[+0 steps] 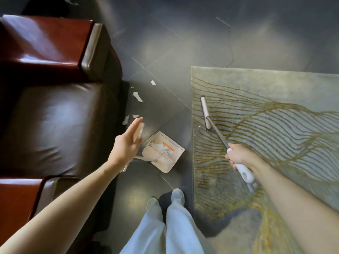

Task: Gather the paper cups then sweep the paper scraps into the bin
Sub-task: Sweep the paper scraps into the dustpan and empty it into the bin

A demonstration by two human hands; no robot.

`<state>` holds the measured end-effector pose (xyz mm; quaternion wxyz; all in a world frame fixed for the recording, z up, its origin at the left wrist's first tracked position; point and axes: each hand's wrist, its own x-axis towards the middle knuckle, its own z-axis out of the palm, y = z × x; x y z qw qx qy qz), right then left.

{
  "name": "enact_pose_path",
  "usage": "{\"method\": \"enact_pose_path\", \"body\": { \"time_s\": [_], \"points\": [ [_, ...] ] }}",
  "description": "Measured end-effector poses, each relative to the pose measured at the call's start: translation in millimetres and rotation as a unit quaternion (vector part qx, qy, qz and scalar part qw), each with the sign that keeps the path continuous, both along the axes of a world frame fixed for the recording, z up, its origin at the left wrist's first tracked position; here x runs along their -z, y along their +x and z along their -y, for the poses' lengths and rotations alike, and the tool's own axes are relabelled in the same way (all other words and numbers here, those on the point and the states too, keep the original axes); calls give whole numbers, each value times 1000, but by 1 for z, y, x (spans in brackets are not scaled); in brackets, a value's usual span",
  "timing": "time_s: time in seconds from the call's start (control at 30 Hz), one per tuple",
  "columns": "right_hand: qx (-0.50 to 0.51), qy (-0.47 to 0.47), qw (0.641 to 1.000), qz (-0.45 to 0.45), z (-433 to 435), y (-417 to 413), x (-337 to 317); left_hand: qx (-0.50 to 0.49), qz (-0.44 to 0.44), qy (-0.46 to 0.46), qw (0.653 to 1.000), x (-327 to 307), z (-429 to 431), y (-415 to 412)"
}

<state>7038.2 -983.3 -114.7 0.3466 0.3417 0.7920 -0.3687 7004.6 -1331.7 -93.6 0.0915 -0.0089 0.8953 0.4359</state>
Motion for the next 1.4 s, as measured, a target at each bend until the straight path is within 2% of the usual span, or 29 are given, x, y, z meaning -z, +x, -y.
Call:
{"method": "enact_pose_path", "body": {
  "time_s": [0.23, 0.4, 0.6, 0.77, 0.87, 1.03, 1.17, 1.27, 1.4],
  "points": [
    [28, -77, 997, 13, 40, 7, 29, -4, 43, -33, 999, 12, 10, 5],
    [107, -139, 984, 3, 44, 8, 20, -7, 38, -40, 998, 15, 12, -1],
    [16, -40, 999, -33, 32, -2, 2, 18, 56, -15, 998, 9, -1, -4],
    [-39, 35, 998, -43, 20, -16, 5, -13, 44, -11, 999, 10, -7, -1],
    [-30, 23, 999, -33, 23, -23, 20, -22, 32, -18, 999, 11, -9, 0],
    [-21, -61, 998, -7, 40, -18, 39, -25, 22, -31, 999, 16, -11, -3],
    [26, -117, 993, 11, 36, -20, 38, -33, 30, -34, 998, 17, -14, -5],
    [31, -116, 993, 1, 34, -28, 27, -37, 35, -13, 999, 16, -17, -7],
    [-38, -81, 996, -20, 29, -38, 10, -53, 28, -5, 998, 14, -21, -12]
  ]
}}
